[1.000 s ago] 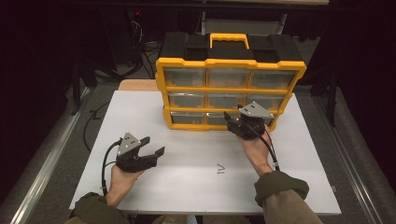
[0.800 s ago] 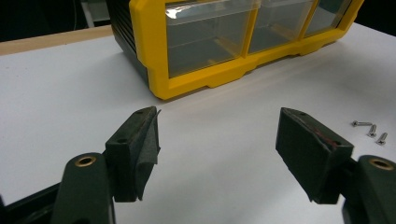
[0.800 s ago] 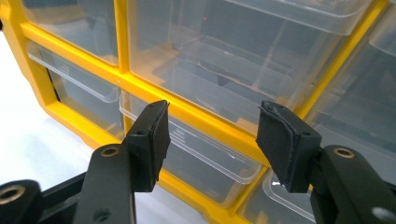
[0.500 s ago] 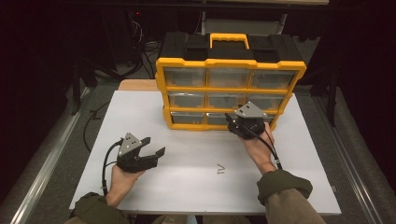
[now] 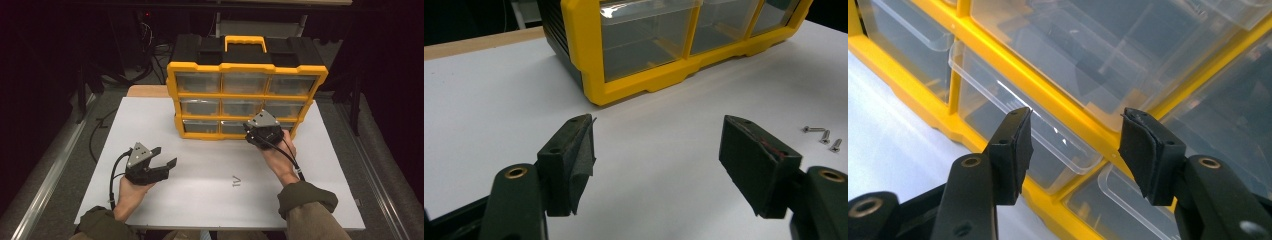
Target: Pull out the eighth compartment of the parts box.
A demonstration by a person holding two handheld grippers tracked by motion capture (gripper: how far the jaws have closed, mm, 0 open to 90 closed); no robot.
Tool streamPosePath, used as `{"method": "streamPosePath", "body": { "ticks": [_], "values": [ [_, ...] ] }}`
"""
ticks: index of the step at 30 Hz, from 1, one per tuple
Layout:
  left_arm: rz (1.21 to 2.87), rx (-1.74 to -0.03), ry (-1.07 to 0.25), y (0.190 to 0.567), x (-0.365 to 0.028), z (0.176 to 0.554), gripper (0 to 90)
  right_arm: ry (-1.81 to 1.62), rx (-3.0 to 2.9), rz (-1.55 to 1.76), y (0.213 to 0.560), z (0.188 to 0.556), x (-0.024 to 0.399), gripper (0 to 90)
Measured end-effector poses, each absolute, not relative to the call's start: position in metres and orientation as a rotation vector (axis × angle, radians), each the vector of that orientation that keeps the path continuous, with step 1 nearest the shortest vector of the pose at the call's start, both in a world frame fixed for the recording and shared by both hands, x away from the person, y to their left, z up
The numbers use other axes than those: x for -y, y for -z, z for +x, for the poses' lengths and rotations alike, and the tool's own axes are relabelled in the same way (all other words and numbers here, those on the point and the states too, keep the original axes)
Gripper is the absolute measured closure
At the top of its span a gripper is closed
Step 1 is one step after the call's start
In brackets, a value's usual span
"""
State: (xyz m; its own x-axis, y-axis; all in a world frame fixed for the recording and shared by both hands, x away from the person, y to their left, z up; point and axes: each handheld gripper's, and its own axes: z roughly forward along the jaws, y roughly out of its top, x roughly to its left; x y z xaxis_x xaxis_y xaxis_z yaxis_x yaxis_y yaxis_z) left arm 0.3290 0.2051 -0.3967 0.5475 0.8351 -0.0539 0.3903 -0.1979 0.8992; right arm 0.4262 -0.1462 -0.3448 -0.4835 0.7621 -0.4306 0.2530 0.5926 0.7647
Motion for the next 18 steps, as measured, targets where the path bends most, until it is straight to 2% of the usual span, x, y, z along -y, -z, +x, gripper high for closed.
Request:
{"method": "streamPosePath", "body": {
  "ticks": [18],
  "values": [
    [1.815, -1.005, -0.584, 0.3966, -0.2038, 0.3284, 31.1, -0.557, -2.034, 0.583, 0.3503, 0.4226, 0.1359, 53.8]
  ]
}}
